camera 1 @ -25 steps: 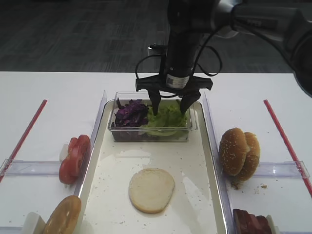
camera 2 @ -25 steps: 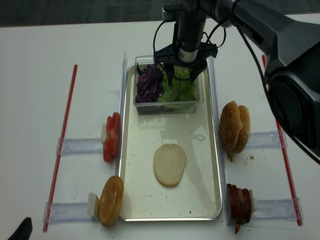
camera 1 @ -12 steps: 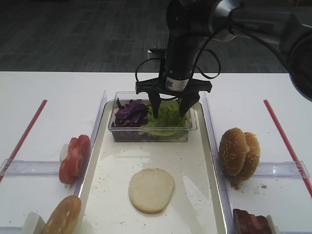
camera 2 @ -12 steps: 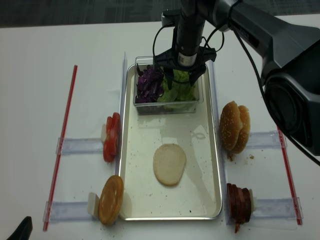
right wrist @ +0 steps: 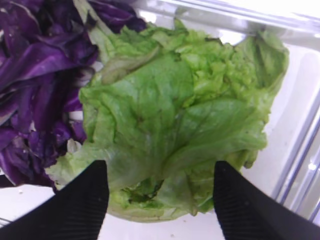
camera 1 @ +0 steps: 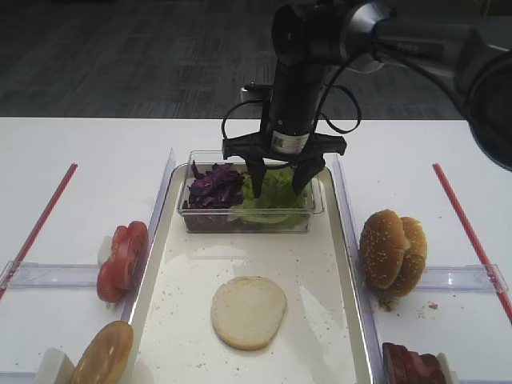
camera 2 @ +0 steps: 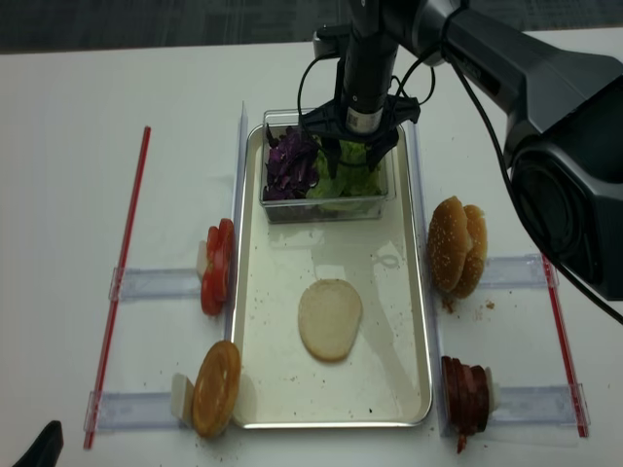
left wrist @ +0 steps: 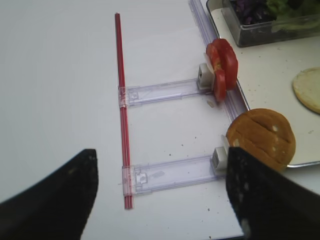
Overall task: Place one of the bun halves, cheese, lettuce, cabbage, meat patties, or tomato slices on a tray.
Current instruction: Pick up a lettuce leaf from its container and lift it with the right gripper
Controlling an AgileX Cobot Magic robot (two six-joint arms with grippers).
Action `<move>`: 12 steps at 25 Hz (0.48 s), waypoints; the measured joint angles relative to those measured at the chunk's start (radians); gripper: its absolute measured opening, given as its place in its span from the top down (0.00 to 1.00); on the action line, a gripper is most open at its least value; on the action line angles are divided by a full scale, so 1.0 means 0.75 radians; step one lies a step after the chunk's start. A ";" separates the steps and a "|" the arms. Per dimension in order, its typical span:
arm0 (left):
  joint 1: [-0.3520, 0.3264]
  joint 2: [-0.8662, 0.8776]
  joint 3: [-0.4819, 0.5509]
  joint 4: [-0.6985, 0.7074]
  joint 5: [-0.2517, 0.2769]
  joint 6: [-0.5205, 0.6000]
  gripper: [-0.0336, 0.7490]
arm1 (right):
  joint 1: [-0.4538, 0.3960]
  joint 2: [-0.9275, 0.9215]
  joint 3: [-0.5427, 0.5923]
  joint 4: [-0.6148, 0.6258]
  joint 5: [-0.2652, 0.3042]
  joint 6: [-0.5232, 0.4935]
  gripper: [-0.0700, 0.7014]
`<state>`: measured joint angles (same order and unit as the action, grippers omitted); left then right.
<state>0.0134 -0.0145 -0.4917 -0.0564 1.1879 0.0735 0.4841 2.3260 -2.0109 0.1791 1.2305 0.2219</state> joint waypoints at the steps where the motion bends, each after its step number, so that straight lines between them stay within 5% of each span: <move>1: 0.000 0.000 0.000 0.000 0.000 0.000 0.33 | 0.000 0.000 0.000 0.000 0.000 0.000 0.28; 12: 0.000 0.000 0.000 0.000 0.000 0.000 0.33 | 0.000 0.048 -0.003 0.000 -0.025 -0.009 0.29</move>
<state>0.0134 -0.0145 -0.4917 -0.0564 1.1879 0.0735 0.4841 2.3616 -2.0129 0.1791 1.2120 0.2151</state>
